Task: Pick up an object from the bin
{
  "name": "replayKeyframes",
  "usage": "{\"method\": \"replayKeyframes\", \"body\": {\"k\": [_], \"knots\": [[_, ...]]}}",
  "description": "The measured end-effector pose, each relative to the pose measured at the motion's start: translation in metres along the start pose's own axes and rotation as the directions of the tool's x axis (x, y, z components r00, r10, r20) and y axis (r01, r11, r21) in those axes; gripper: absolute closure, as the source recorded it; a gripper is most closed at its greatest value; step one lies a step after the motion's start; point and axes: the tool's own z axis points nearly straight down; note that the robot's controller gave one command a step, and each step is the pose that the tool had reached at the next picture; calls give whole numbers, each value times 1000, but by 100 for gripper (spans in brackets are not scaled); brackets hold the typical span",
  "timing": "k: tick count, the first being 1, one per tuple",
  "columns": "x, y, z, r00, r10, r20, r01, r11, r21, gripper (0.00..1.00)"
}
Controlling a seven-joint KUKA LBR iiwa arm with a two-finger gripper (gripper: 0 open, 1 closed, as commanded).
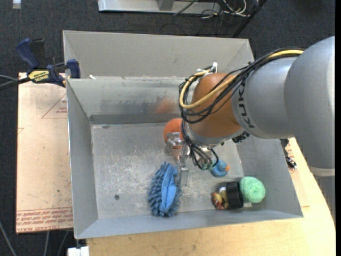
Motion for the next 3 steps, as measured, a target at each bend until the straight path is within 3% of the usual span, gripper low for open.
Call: {"method": "replayKeyframes", "body": {"k": [1,2,3], "knots": [[5,17,4,903,-429,-4,429,903,-4,100],[5,17,4,903,-429,-3,429,903,-4,100],[6,21,-23,897,-442,-14,442,897,-8,100]]}}
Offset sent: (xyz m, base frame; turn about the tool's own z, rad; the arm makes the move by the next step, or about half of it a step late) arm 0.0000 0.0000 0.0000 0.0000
